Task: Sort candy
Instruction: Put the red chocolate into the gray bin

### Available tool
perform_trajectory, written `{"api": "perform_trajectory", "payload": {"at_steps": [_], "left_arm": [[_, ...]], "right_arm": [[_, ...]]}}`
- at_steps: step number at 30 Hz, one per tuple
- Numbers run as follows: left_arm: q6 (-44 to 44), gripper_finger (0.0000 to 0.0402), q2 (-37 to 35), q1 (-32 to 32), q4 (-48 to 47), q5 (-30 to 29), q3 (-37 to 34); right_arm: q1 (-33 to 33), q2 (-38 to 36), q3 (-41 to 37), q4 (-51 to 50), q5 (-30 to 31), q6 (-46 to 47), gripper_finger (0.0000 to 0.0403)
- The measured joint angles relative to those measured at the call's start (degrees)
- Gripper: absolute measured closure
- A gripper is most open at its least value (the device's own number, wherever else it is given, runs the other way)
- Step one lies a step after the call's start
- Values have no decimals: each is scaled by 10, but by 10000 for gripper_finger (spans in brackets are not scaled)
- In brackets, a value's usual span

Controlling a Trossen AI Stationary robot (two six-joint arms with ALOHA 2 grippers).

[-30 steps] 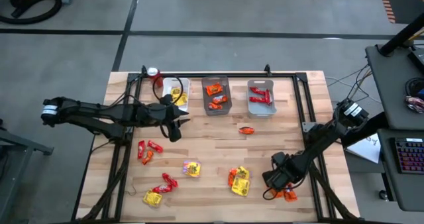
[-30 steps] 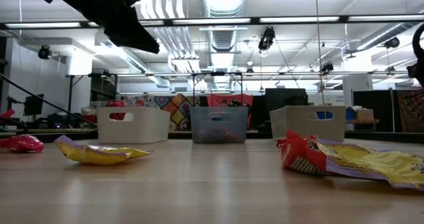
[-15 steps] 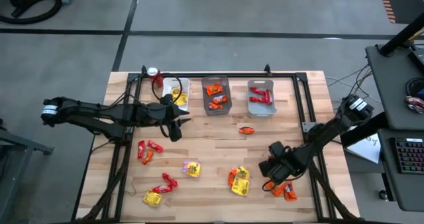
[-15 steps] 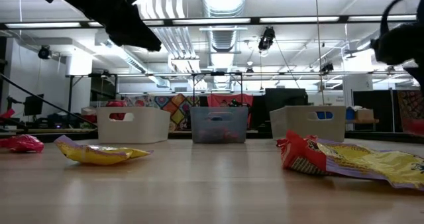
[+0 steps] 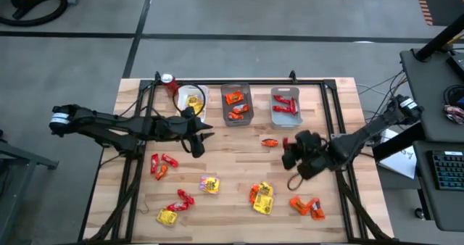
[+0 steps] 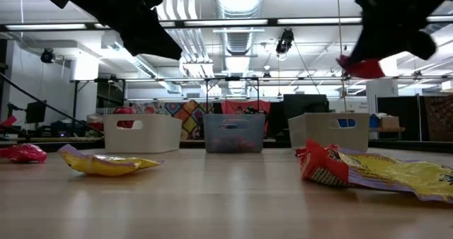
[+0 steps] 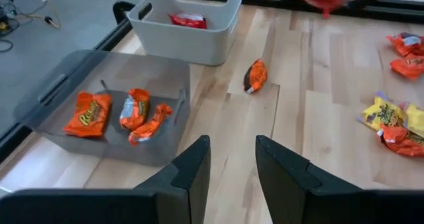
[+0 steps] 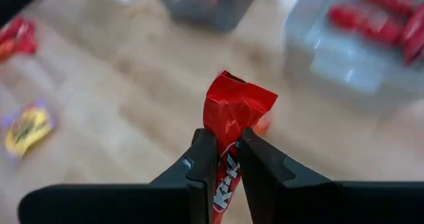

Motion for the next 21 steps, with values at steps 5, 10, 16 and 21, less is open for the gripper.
{"api": "perform_trajectory", "payload": {"at_steps": [5,10,16,21], "left_arm": [[-21,296,19,-9,3,0,3],[-40,297,26,-22,0,2,4],[-68,296,25,-27,-17,36,4],[-95,296,25,-30,-42,50,4]], "right_arm": [[-110,-24,0,1,1,-119,351],[-228,-27,6,2,-18,-228,351],[-360,-19,10,13,-61,-329,351],[-438,0,10,28,-96,-387,351]]}}
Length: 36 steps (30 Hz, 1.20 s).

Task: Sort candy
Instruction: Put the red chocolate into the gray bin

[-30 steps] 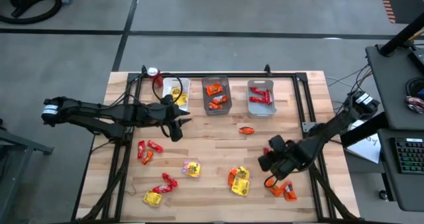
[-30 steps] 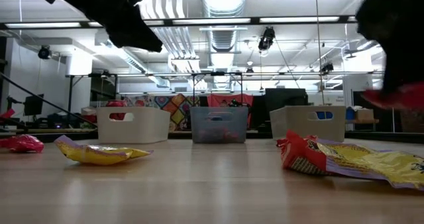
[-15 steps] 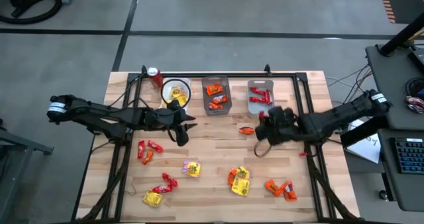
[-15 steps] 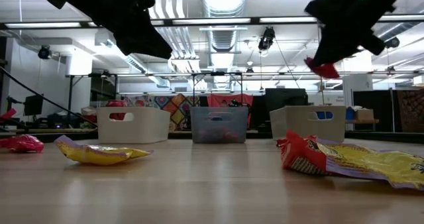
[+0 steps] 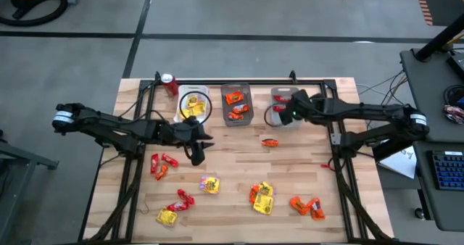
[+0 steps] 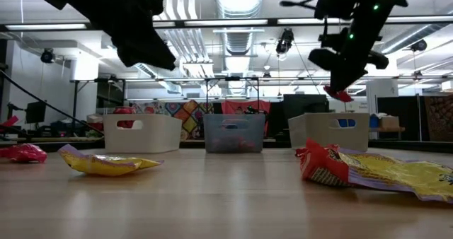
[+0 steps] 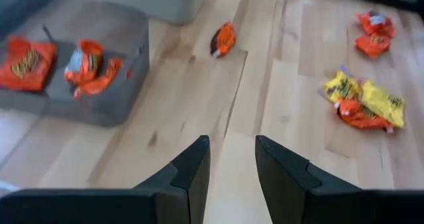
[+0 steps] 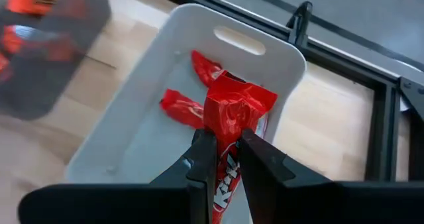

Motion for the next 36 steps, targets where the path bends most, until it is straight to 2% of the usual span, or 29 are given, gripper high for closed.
{"api": "perform_trajectory", "payload": {"at_steps": [5,10,14,19,26,34,36], "left_arm": [[-42,296,0,-1,-54,24,0],[-79,296,0,-1,-125,74,0],[-106,296,0,-1,-177,102,0],[-125,296,0,-3,-224,106,0],[-148,296,-1,-6,-281,135,0],[-298,272,30,-15,-405,135,0],[-313,264,47,-23,-433,136,0]], "right_arm": [[-34,27,0,28,-24,-42,351],[-40,52,0,62,-28,-57,341],[-45,70,0,67,-28,-58,308],[-51,89,0,72,-28,-59,264],[-52,80,0,73,-29,-60,228],[-51,61,0,76,-44,-61,219],[-51,61,0,76,-47,-61,220]]}}
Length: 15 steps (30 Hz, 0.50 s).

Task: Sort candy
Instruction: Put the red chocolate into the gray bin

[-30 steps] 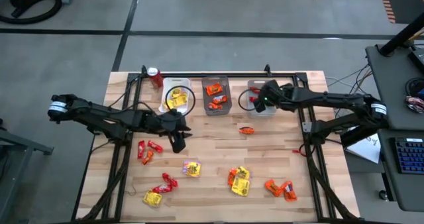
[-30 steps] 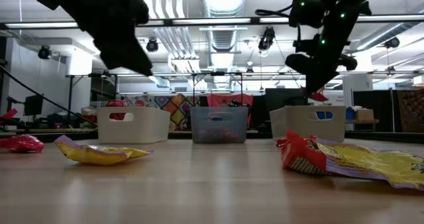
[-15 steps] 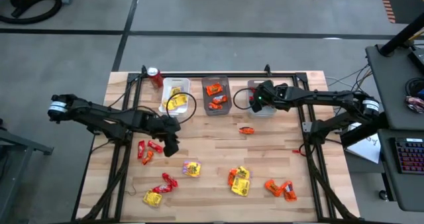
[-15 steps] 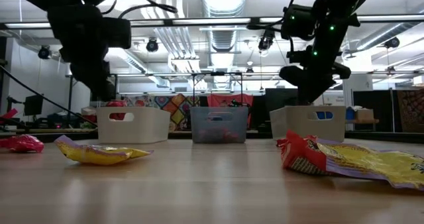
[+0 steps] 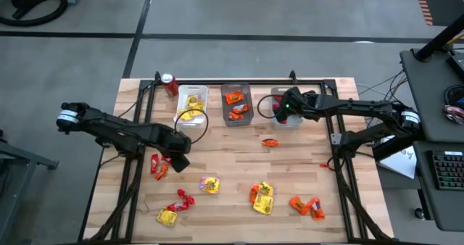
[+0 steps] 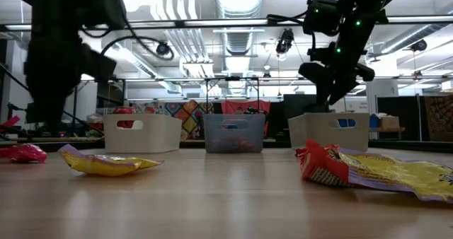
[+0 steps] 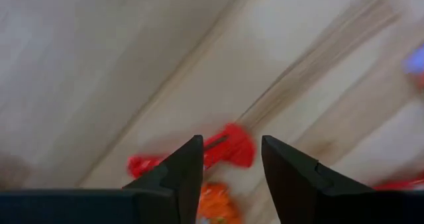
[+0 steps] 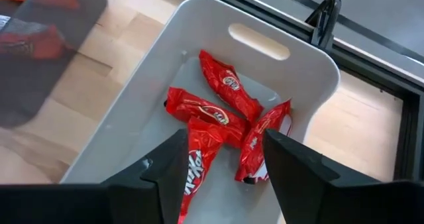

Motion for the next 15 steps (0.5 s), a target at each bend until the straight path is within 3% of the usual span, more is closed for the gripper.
{"api": "perform_trajectory", "payload": {"at_steps": [15], "left_arm": [[46,224,114,-15,-16,1,1]], "right_arm": [[0,0,0,4,-11,-4,218]]}}
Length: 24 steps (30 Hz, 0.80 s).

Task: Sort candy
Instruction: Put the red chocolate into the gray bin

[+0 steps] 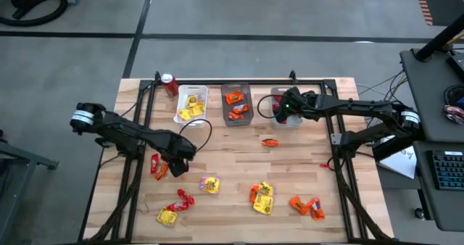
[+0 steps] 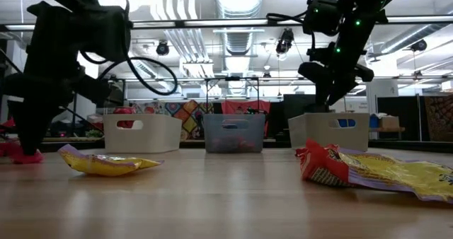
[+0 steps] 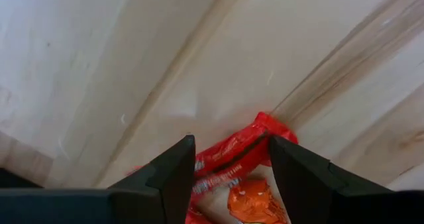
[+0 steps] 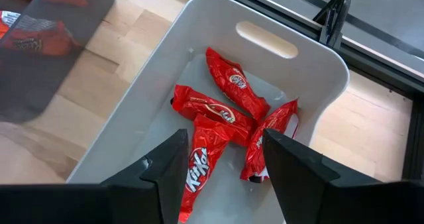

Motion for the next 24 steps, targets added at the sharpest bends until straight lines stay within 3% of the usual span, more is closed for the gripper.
{"api": "perform_trajectory", "payload": {"at_steps": [8,12,18,24], "left_arm": [[26,238,23,0,4,3,2],[28,284,17,0,2,2,0],[30,387,1,0,2,-4,-2],[35,397,-35,-6,13,-32,0]], "right_arm": [[8,0,0,6,-1,1,222],[19,0,0,10,-1,2,221],[27,0,0,10,-2,2,220],[27,-2,0,10,-12,-1,220]]}}
